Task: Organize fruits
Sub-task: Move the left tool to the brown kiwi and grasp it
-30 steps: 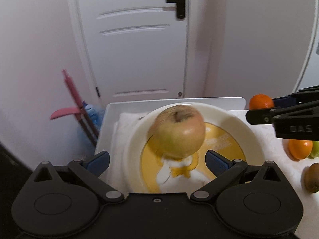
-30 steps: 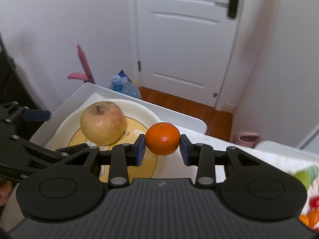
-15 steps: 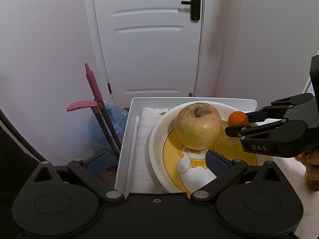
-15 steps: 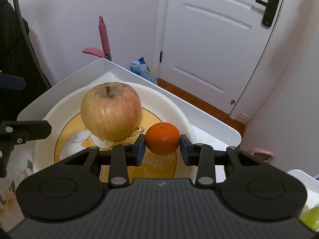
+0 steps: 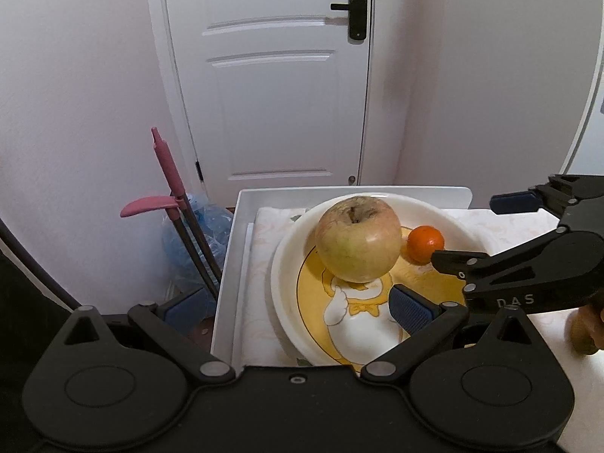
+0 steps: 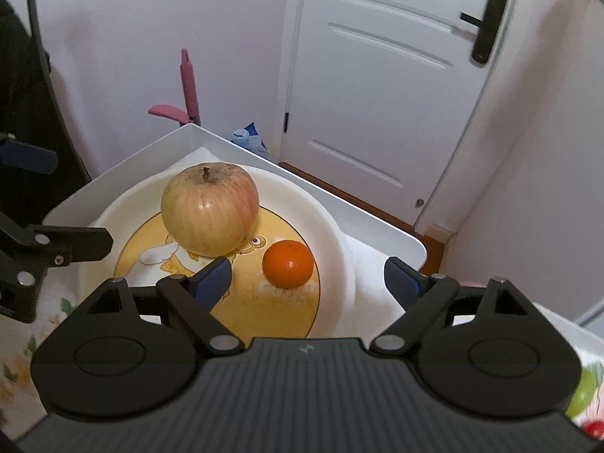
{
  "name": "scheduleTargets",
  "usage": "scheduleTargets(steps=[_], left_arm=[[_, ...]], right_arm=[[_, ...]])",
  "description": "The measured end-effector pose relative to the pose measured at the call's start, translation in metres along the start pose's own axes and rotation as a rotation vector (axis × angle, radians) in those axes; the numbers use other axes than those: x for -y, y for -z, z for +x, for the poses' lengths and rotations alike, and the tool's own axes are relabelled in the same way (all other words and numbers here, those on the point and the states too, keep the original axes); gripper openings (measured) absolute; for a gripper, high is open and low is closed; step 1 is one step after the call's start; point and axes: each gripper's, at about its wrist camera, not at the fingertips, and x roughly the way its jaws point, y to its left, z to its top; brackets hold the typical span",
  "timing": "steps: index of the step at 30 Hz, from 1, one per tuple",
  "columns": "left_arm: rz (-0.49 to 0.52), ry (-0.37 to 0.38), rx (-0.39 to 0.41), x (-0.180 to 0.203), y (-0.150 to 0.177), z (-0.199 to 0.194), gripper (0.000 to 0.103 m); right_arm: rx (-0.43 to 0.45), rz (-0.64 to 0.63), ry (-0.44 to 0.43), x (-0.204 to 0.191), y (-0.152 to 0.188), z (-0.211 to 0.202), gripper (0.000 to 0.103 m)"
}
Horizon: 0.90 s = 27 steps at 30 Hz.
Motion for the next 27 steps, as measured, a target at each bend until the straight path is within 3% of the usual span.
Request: scheduleTargets(steps=[6,13,17,27], left_arm=[[0.003,0.015,0.035,0.007,-0.007,-0.026,0.103],[0.032,0.050,0.076,0.024,-0.009,-0.057,0.103],[0.053,0.076,0.095,0.038,-0.009,-0.073,0.103],[0.078,0.037,0.087,0.104,0.008,-0.107,0.103]], right_arm=[[0.021,0.115,0.017,0.004,-0.005,-0.050,0.103],[0.049,0.210,0.100,0.012,0.003,-0.107,0.103],[0.067,0.247,0.160,0.024,0.018,-0.137,0.103],[0.046,0.261,0.208,0.081,0.080,-0.200,0.103]])
